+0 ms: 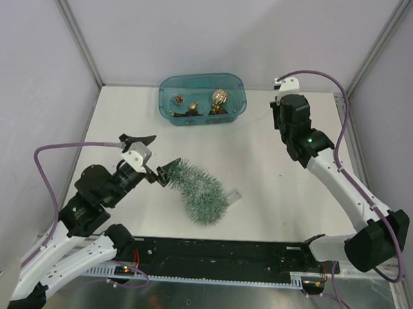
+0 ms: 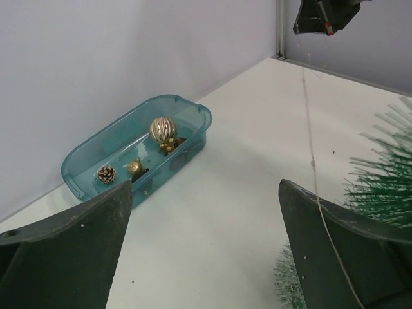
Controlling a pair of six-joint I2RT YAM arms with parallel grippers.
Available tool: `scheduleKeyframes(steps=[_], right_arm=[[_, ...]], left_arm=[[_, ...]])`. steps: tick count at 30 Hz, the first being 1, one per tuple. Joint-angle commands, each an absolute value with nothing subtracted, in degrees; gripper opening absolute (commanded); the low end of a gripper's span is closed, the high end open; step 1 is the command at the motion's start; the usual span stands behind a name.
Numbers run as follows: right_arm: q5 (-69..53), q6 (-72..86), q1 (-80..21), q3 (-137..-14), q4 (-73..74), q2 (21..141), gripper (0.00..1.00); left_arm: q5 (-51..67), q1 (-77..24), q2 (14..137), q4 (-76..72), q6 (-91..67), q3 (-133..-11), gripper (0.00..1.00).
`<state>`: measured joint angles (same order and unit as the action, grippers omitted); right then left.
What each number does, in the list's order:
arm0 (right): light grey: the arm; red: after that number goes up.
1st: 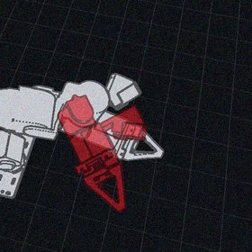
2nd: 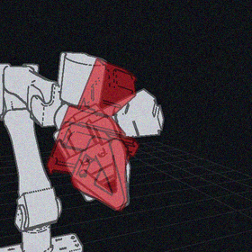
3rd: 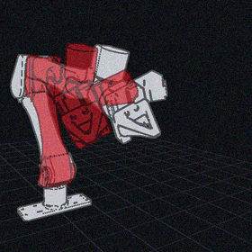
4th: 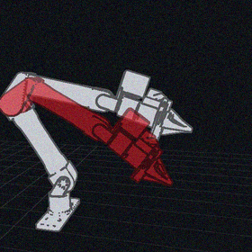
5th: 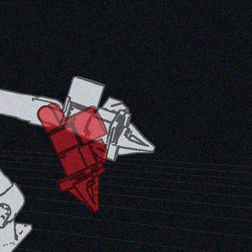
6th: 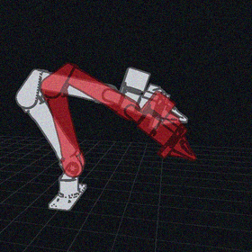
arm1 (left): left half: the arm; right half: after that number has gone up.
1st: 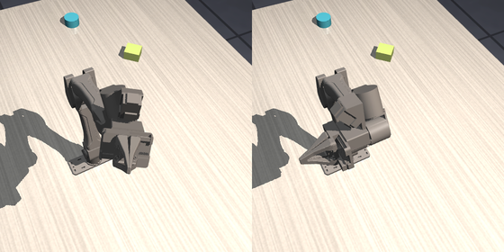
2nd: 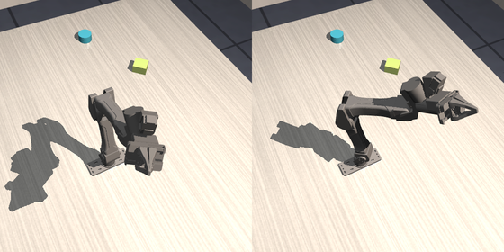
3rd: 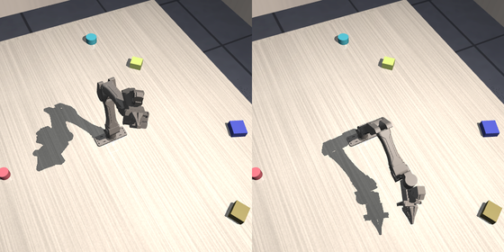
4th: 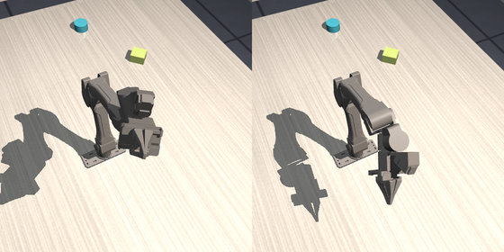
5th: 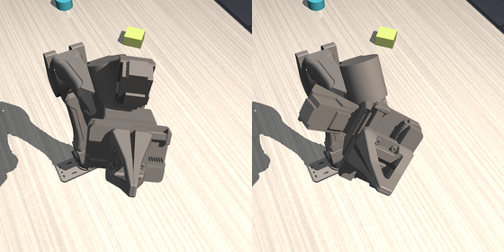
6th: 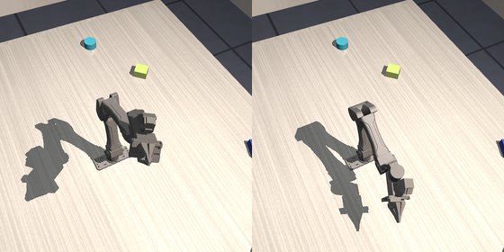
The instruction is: Decorate the small christmas tree
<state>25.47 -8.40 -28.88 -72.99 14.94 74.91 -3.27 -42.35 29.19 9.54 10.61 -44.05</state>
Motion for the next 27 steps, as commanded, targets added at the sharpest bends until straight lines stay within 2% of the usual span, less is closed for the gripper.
scheduleKeyframes(steps=[1,4,11,16,27], right_arm=[[33.1,-1.9,-24.9,-73.8,20.0,75.5,0.00],[32.8,-0.5,-24.2,-73.4,20.3,73.6,0.00],[19.7,-0.2,-25.2,-70.7,15.5,65.3,0.00],[11.5,0.4,-27.0,-69.9,13.0,60.9,0.00],[3.4,1.0,-28.8,-69.8,10.4,57.4,0.00]], left_arm=[[-1.5,-41.9,26.2,10.2,11.6,-43.1,1.00],[1.6,-41.8,25.2,12.2,12.5,-41.3,1.00],[6.2,-41.9,26.4,12.2,19.2,-37.0,1.00],[-3.1,-41.8,33.3,9.9,22.8,-39.3,1.00],[-13.1,-42.4,36.0,3.7,31.1,-38.0,1.00]])
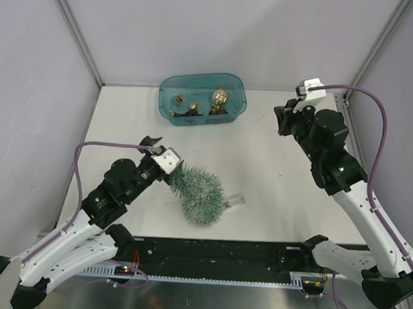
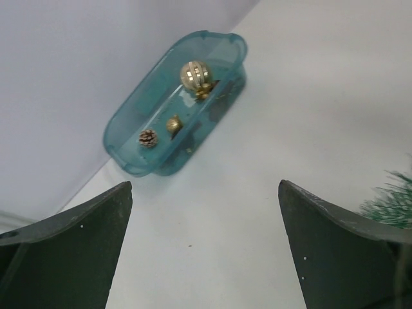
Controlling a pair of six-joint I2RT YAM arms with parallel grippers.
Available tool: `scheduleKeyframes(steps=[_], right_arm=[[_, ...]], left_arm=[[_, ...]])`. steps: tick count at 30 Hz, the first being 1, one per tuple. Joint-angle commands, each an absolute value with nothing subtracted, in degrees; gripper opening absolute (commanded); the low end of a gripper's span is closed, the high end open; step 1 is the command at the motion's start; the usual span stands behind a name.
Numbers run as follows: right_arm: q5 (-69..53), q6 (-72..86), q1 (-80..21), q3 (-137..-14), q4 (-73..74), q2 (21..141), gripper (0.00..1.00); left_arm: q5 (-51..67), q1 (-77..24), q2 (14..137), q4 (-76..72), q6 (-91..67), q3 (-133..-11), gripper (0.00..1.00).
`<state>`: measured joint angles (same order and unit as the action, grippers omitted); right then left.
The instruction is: Decorate the small christmas tree
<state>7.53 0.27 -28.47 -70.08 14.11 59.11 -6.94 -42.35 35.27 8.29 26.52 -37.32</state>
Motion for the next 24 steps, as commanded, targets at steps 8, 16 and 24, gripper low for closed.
scheduleKeyframes(steps=[8,16,24], right_arm=[[4.8,0.3,-28.3,-69.8,11.0,55.9,0.00],[11.4,0.3,-25.4,-69.8,14.5,55.9,0.00],[20.5,1.2,-20.8,-69.8,18.8,59.8,0.00]], left_arm=[[-22.7,-41.3,35.3,1.3,33.0,-32.2,1.00],[-27.6,-36.5,36.0,1.3,29.1,-30.6,1.00],[-29.1,-33.3,38.1,1.5,26.1,-33.1,1.00]])
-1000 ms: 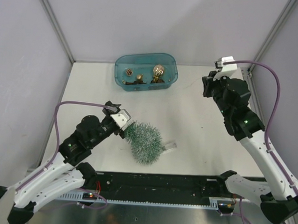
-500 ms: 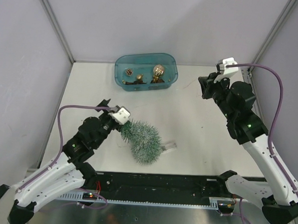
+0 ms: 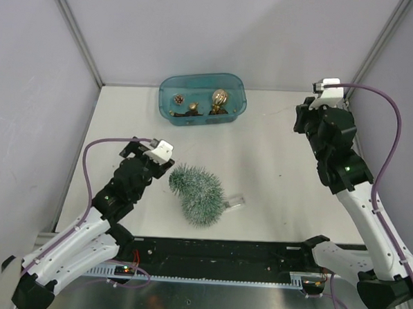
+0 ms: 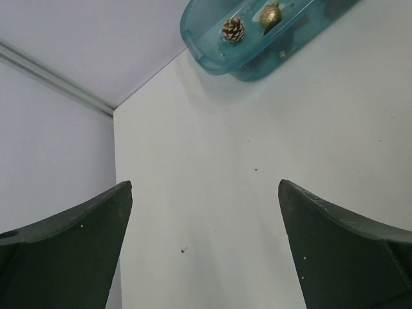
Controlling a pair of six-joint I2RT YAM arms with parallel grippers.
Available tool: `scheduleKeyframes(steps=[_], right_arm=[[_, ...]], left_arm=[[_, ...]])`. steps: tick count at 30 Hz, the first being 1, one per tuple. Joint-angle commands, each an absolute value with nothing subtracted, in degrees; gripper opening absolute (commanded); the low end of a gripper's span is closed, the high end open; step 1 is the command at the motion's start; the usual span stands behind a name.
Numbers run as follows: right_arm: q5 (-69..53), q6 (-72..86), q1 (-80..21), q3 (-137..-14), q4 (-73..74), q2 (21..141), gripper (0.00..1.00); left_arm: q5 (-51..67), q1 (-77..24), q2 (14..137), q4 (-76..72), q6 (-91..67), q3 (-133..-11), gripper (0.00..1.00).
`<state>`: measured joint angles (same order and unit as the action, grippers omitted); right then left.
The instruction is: Decorate the small christmas tree
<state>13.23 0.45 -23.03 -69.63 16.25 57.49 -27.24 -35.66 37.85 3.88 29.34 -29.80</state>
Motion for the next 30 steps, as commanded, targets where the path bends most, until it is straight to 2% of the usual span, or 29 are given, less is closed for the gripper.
scheduleKeyframes(steps=[1,6,11,17,19,24,30], right_arm=[[22.1,1.8,-20.0,-69.8,19.5,60.4,0.00],[30.8,4.6,-16.0,-69.8,24.0,61.4,0.00],[32.2,9.0,-15.2,-69.8,31.9,59.2,0.00],[28.5,14.4,-16.0,-69.1,49.6,56.0,0.00],[27.3,15.5,-17.2,-68.6,53.6,54.7,0.00],[24.9,20.4,-24.7,-67.0,61.1,52.1,0.00],[24.0,31.2,-40.0,-67.1,70.2,52.8,0.00]], left_arm=[[-28.8,-32.4,38.2,1.7,25.1,-33.5,1.00],[-25.8,-28.8,35.6,3.6,19.2,-35.9,1.00],[-19.5,-28.3,31.1,6.6,14.0,-37.0,1.00],[-3.2,-28.3,23.1,12.1,13.7,-34.2,1.00],[6.5,-28.3,19.3,14.0,16.0,-32.8,1.00],[25.2,-28.3,13.5,20.6,24.4,-31.0,1.00],[32.2,-28.3,14.8,23.8,33.4,-30.0,1.00]])
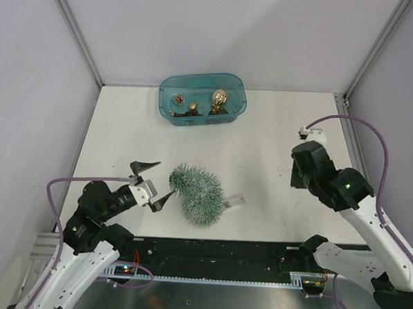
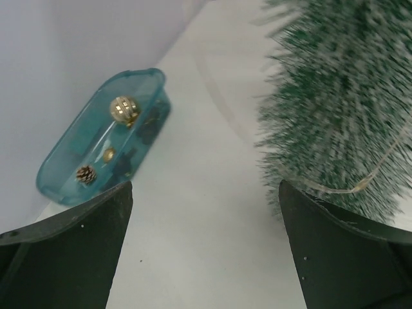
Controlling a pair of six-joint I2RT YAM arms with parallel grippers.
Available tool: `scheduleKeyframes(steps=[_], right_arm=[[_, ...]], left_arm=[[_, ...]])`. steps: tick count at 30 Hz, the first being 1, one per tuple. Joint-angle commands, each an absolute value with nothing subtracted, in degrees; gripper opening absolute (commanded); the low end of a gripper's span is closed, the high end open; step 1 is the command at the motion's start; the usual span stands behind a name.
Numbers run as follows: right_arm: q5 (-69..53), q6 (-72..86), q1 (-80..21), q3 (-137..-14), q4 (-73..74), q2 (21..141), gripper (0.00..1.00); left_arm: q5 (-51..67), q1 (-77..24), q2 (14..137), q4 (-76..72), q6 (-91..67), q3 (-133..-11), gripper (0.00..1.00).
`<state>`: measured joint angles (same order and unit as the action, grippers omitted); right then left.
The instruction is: Decorate the small christmas tree
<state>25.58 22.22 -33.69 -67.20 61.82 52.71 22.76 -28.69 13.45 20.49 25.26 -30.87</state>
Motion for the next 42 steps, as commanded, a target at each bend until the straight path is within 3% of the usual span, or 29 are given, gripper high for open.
scheduleKeyframes(steps=[1,8,14,19,24,25,32,36,42], right_arm=[[23.8,32.8,-42.5,-67.0,71.7,52.7,0.00],[22.1,54.9,-59.9,-60.0,82.7,45.9,0.00],[22.4,76.6,-83.7,-50.8,83.1,46.8,0.00],[21.4,70.4,-85.9,-50.2,73.1,60.1,0.00],[15.4,57.1,-82.1,-49.6,54.5,64.5,0.00],[14.1,54.4,-81.2,-49.6,51.9,65.2,0.00],[11.5,45.9,-73.5,-49.2,36.4,66.8,0.00],[11.4,43.4,-70.1,-48.7,30.3,66.9,0.00],[13.8,41.9,-64.1,-48.4,24.7,64.7,0.00]], left_arm=[[33.0,-28.3,15.5,23.9,34.7,-29.8,1.00],[38.8,-28.3,20.6,23.2,38.0,-30.0,1.00],[44.8,-28.4,25.5,21.4,37.7,-31.8,1.00],[46.5,-30.2,28.0,19.6,38.7,-31.7,0.97],[42.7,-35.1,29.3,12.4,37.8,-29.1,0.91],[41.1,-36.4,29.7,10.3,36.5,-28.4,0.88],[33.9,-39.9,34.6,-3.9,29.5,-24.3,0.36],[30.9,-40.8,34.2,-7.1,27.3,-21.7,0.20],[16.5,-45.9,34.9,-13.9,22.7,-19.4,0.02]])
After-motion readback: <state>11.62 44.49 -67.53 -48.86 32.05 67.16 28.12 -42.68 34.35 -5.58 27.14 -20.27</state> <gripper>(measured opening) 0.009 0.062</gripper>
